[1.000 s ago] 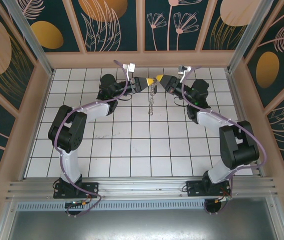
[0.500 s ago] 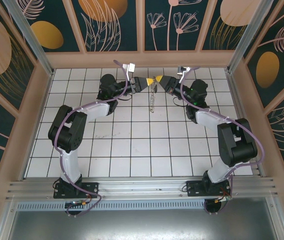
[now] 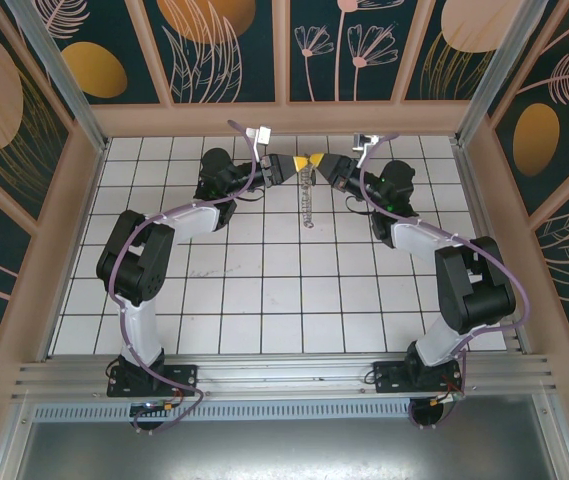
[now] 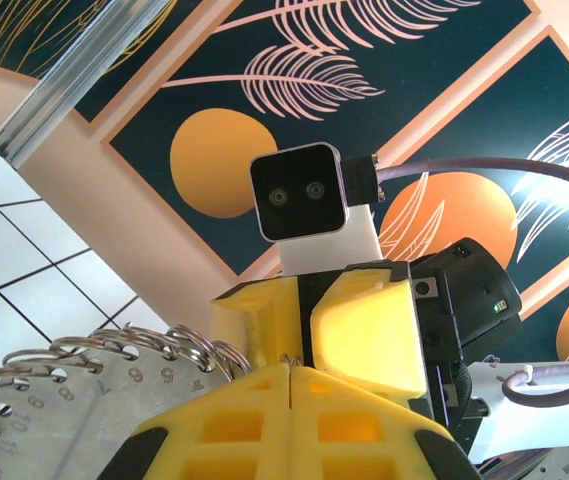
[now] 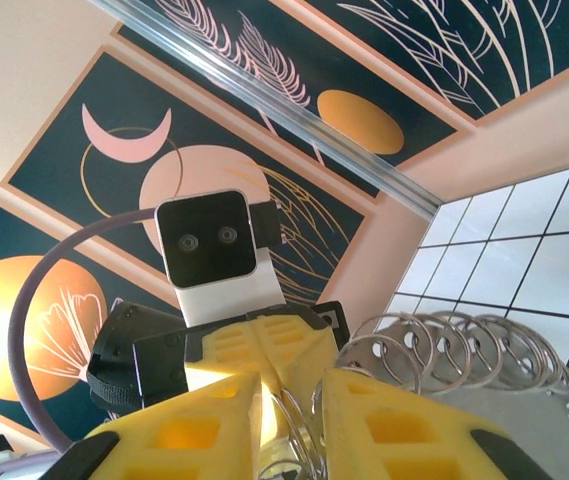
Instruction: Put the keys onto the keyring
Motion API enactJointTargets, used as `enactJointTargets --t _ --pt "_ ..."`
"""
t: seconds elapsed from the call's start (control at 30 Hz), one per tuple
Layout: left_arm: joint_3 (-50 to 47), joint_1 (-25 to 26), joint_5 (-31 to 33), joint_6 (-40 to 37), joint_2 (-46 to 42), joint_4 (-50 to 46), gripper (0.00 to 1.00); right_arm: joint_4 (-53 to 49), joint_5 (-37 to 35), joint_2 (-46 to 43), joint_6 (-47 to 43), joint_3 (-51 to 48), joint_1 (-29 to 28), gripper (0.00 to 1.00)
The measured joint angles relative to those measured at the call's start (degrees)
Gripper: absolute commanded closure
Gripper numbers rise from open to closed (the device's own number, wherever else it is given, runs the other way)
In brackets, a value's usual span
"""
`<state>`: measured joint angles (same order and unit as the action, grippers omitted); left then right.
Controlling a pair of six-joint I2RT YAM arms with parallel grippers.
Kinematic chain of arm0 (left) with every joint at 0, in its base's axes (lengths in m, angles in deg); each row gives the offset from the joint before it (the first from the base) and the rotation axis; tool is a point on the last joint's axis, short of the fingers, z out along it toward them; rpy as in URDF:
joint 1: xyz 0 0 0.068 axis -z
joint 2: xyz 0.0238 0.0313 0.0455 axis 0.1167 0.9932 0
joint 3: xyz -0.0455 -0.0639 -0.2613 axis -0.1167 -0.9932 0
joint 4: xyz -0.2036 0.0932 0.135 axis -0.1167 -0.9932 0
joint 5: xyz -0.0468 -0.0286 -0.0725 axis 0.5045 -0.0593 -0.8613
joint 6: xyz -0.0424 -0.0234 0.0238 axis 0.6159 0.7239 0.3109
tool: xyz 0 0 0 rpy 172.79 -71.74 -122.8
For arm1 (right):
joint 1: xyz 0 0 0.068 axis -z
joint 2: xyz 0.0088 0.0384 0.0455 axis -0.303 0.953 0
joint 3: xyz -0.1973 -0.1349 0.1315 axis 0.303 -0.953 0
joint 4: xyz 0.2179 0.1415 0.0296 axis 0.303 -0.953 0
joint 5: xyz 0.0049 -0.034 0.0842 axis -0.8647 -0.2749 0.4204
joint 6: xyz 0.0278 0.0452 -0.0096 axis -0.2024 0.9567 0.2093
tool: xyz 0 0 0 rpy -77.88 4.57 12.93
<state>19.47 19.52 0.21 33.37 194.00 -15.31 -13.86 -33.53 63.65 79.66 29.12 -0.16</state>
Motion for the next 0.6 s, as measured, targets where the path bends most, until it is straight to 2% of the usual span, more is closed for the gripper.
enactJointTargets --t 0.4,0.6 --pt "0.0 -0.02 0.02 0.26 0.0 -0.07 1.0 1.99 -0.02 -0.02 -0.04 -1.46 -0.09 0.94" --pt "0.0 -0.02 -0.02 0.44 0.0 -0.07 1.0 2.67 -0.09 -0.02 -0.04 -1.88 -0.24 0.9"
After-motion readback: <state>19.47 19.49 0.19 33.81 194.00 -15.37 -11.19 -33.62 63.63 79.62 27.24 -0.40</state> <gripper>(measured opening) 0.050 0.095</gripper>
